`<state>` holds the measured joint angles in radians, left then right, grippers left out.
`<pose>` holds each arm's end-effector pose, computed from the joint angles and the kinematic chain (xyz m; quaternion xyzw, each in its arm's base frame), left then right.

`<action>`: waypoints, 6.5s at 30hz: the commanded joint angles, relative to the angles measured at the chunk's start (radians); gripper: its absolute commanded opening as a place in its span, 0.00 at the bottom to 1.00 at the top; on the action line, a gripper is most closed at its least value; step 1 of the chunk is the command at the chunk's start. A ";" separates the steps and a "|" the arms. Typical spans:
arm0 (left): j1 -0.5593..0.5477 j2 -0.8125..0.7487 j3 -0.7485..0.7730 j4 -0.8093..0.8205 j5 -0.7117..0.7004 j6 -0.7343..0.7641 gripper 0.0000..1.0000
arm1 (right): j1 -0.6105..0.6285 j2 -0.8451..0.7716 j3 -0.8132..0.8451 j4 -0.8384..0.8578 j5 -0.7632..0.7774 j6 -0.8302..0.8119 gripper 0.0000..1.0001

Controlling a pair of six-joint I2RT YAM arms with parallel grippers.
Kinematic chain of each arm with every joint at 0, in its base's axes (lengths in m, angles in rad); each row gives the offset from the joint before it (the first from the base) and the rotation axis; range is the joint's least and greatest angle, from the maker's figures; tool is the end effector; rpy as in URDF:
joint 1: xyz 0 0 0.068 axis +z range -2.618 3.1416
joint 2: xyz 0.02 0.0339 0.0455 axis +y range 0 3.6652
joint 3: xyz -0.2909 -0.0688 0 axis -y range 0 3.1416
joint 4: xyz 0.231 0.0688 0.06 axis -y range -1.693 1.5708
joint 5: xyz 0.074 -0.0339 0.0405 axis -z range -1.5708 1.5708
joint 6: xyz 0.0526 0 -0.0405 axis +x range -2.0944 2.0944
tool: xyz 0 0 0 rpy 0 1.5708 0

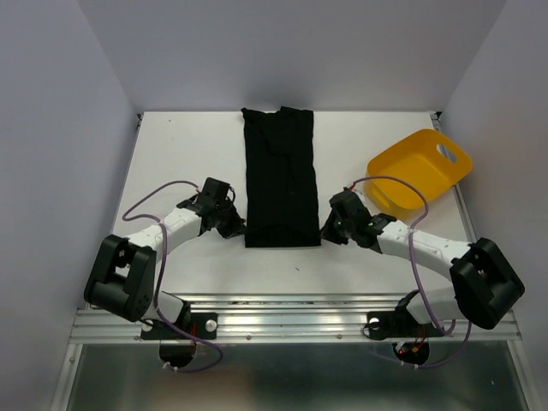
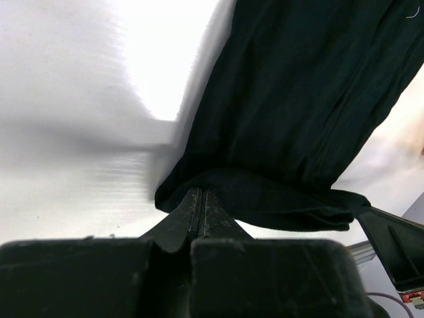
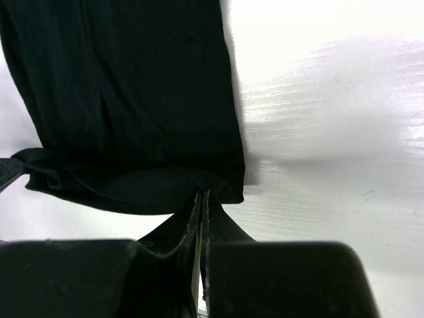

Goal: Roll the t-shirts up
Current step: Roll the T-shirt to the center of the board.

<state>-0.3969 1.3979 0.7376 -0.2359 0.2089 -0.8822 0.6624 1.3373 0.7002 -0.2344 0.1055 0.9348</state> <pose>0.2425 -0.1135 0.2078 -0.1920 0.9193 -0.2754 0.2054 0.2048 0.1527 0.2107 0.1453 0.9270 0.2105 0.2742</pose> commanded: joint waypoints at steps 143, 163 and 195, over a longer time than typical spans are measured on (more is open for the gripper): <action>-0.146 0.044 -0.050 0.228 0.100 0.106 0.00 | -0.020 0.365 0.016 0.573 -0.514 -0.021 0.01; -0.145 -0.010 0.048 0.103 -0.019 0.170 0.00 | -0.135 0.220 -0.062 0.527 -0.510 -0.091 0.01; -0.062 -0.062 0.080 0.014 -0.198 0.233 0.00 | -0.198 0.056 0.015 0.183 -0.322 -0.287 0.02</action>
<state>-0.4801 1.4879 0.7944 -0.1284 0.1154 -0.6811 0.4694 1.5234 0.6605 0.0917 -0.3202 0.7086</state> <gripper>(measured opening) 0.025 0.017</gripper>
